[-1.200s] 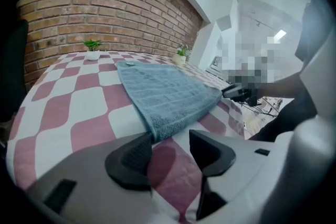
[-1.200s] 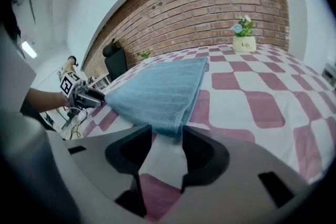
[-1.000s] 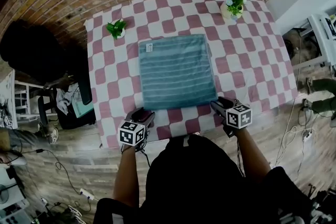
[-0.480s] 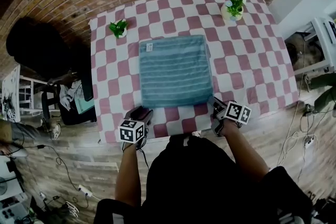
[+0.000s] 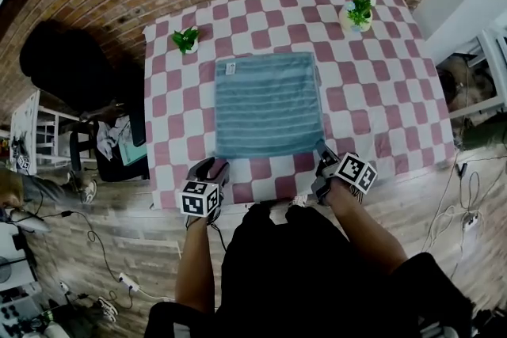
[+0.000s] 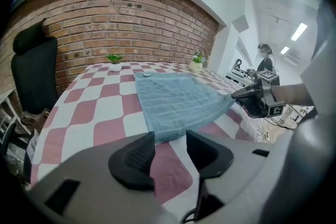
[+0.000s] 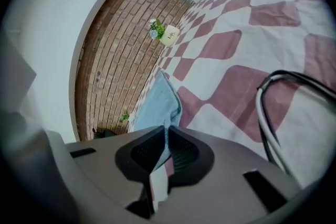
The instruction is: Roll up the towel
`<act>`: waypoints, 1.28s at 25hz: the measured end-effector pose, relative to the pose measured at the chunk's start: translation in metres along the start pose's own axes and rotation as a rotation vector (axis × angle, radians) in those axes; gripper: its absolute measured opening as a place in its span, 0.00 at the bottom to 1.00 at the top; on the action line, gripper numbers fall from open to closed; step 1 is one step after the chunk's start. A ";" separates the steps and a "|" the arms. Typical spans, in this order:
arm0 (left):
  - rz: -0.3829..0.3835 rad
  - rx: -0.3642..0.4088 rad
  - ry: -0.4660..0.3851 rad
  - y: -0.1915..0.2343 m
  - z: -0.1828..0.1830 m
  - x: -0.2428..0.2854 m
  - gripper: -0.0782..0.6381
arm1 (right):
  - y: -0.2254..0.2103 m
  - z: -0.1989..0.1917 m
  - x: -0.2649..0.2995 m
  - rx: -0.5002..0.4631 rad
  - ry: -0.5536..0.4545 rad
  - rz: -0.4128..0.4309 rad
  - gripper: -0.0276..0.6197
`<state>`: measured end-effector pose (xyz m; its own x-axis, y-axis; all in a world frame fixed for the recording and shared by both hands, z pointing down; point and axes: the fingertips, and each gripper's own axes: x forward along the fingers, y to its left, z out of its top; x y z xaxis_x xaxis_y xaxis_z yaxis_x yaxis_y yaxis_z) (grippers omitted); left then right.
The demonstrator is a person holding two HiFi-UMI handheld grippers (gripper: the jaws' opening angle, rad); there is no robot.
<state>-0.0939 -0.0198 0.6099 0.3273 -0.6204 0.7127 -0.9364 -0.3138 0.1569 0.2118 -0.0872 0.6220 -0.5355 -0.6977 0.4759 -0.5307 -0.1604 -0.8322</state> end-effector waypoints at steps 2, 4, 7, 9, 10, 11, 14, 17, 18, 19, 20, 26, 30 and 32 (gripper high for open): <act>0.019 0.001 -0.024 0.007 0.002 -0.006 0.30 | 0.002 0.000 0.000 -0.069 -0.019 -0.028 0.07; 0.021 0.016 -0.053 0.013 0.009 -0.011 0.28 | 0.006 0.000 0.003 -0.126 -0.035 -0.059 0.07; 0.025 0.057 -0.099 0.025 0.019 -0.019 0.10 | 0.017 -0.002 0.010 -0.167 -0.061 -0.086 0.07; 0.020 0.072 -0.127 0.034 0.025 -0.024 0.10 | 0.026 -0.002 0.014 -0.195 -0.087 -0.101 0.07; 0.012 0.077 -0.139 0.038 0.029 -0.026 0.10 | 0.032 -0.002 0.016 -0.221 -0.099 -0.111 0.07; 0.002 0.081 -0.150 0.041 0.032 -0.029 0.10 | 0.037 -0.002 0.017 -0.253 -0.108 -0.124 0.07; -0.027 0.080 -0.180 0.052 0.039 -0.036 0.10 | 0.052 -0.005 0.022 -0.367 -0.120 -0.175 0.07; -0.056 0.079 -0.207 0.063 0.044 -0.043 0.10 | 0.068 -0.007 0.029 -0.472 -0.139 -0.219 0.07; -0.066 0.080 -0.214 0.066 0.045 -0.045 0.10 | 0.075 -0.008 0.032 -0.500 -0.148 -0.230 0.07; -0.073 0.081 -0.220 0.070 0.045 -0.047 0.10 | 0.082 -0.008 0.035 -0.526 -0.156 -0.237 0.07; -0.079 0.081 -0.225 0.074 0.045 -0.049 0.10 | 0.090 -0.008 0.039 -0.550 -0.162 -0.239 0.07; -0.085 0.067 -0.249 0.100 0.040 -0.065 0.10 | 0.171 -0.041 0.085 -0.871 -0.091 -0.151 0.07; -0.069 0.042 -0.240 0.124 0.022 -0.074 0.10 | 0.225 -0.114 0.114 -1.249 0.046 -0.052 0.08; -0.059 0.026 -0.237 0.135 0.013 -0.079 0.10 | 0.237 -0.154 0.121 -1.408 0.120 -0.025 0.08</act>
<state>-0.2445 -0.0230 0.5658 0.4049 -0.7509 0.5217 -0.9122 -0.3712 0.1737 -0.0801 -0.1020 0.5257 -0.5305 -0.6309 0.5661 -0.7046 0.6995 0.1193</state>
